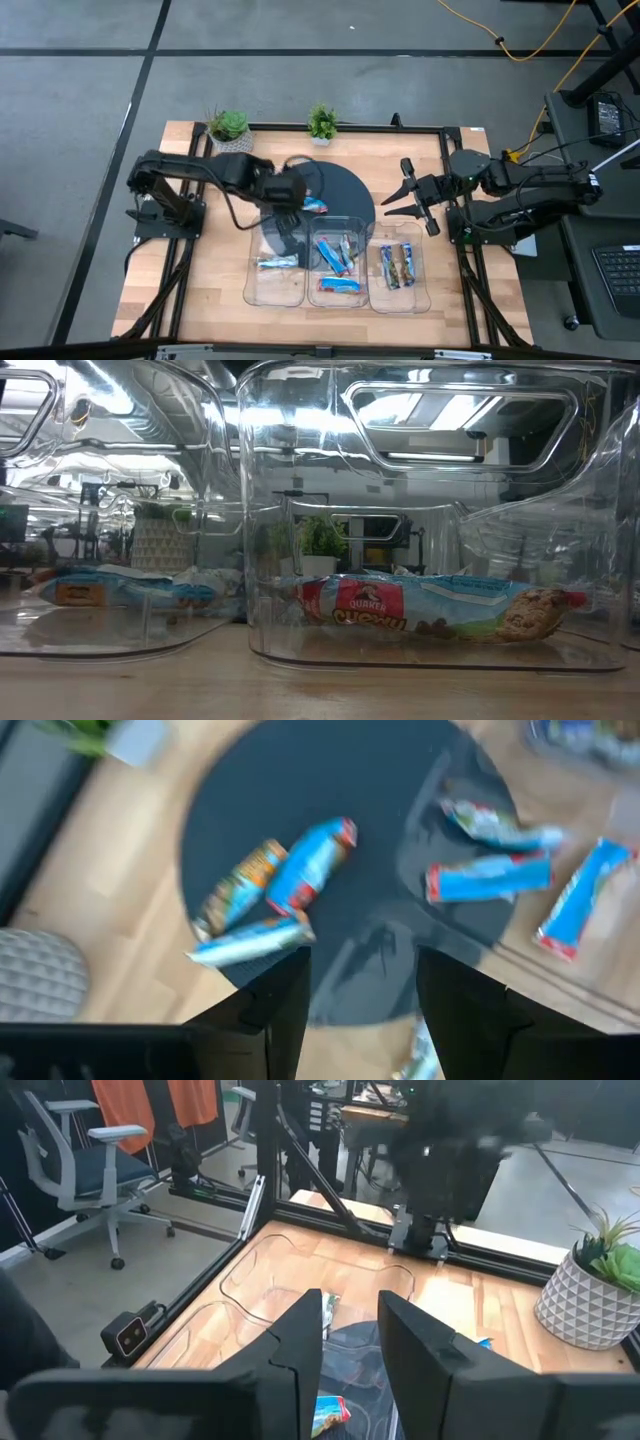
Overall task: Pick and place Granola Bars by type
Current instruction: Put the orange granola bar into the left transparent bin
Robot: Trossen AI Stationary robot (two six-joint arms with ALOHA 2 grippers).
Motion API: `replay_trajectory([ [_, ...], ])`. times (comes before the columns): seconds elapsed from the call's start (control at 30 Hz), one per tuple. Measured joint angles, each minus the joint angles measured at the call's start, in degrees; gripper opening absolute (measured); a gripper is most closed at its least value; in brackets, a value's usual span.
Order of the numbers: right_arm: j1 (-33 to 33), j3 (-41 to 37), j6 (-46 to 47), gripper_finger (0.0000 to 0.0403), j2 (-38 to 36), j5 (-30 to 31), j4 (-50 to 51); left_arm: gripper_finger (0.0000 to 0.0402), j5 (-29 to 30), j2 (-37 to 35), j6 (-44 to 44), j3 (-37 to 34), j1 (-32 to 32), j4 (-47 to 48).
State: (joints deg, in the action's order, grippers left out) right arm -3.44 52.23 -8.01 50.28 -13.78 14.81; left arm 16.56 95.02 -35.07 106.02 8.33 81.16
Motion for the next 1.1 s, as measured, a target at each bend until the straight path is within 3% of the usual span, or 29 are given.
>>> replay_trajectory([
  [0.23, -0.02, 0.0, 0.0, 0.0103, 0.02, 0.04, -0.02, 0.0171, 8.32, -5.95, 4.19, 0.07, -3.1, -0.17],
  [0.47, -0.02, 0.0, -1.18, 0.0103, 0.02, 0.13, -0.02, 0.0171, 12.84, -10.24, 8.87, 0.07, -7.78, -1.43],
  [0.8, 0.04, 0.0, -1.51, 0.0103, 0.02, 0.99, -0.39, 0.0171, 15.53, -14.09, 23.97, -0.01, -12.92, -16.13],
  [0.93, 0.07, 0.0, -1.58, 0.0103, 0.02, 2.93, -0.37, 0.0171, 13.96, -18.16, 26.42, -6.57, -16.4, -26.37],
  [1.1, 0.04, 0.0, -1.65, 0.0103, 0.02, 2.91, -0.36, 0.0171, 6.02, -27.15, 26.9, -22.01, -20.61, -42.95],
])
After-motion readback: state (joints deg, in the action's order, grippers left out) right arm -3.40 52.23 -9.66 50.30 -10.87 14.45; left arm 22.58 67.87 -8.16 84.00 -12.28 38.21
